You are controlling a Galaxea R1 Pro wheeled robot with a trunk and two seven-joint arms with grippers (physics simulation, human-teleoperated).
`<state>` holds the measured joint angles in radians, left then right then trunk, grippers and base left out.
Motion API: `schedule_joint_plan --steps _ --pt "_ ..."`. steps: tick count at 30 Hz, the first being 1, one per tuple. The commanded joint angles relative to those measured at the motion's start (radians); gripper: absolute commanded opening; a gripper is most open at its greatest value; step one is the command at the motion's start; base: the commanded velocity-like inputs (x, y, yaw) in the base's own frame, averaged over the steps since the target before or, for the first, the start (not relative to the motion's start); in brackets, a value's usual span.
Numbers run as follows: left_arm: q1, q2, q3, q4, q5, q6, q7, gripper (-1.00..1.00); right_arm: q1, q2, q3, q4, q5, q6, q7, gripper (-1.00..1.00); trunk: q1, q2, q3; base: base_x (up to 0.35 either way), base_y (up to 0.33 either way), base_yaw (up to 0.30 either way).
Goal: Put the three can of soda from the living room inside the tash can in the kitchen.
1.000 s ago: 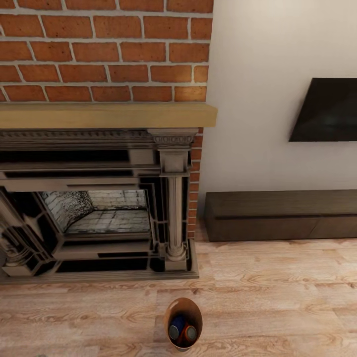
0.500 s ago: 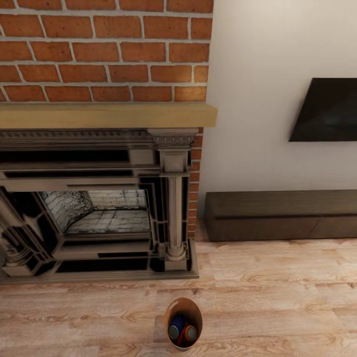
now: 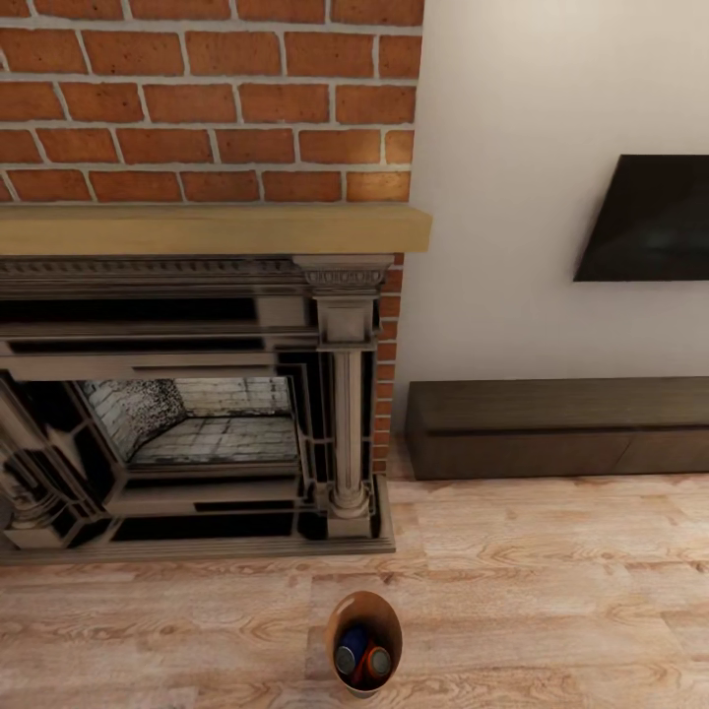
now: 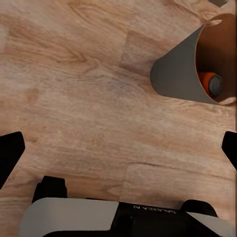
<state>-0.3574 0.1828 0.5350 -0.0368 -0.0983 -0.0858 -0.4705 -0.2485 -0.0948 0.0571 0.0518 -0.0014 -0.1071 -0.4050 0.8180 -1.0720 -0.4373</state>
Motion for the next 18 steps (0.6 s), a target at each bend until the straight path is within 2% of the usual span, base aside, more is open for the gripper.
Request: schedule_joint_plan --steps 1,7,18 --pt "0.0 -0.003 0.0 0.0 0.0 0.0 0.0 1.0 0.0 0.0 0.0 0.0 0.0 0.0 0.0 1.0 0.0 0.0 0.0 0.0 0.0 0.0" --pt "0.0 -0.013 0.0 -0.001 0.0 0.0 0.0 1.0 0.0 0.001 0.0 0.0 0.0 0.0 0.0 1.0 0.0 0.0 0.0 0.0 0.0 0.0" --pt "0.0 -0.015 0.0 -0.001 0.0 0.0 0.0 1.0 0.0 0.001 0.0 0.0 0.0 0.0 0.0 1.0 0.0 0.0 0.0 0.0 0.0 0.0"
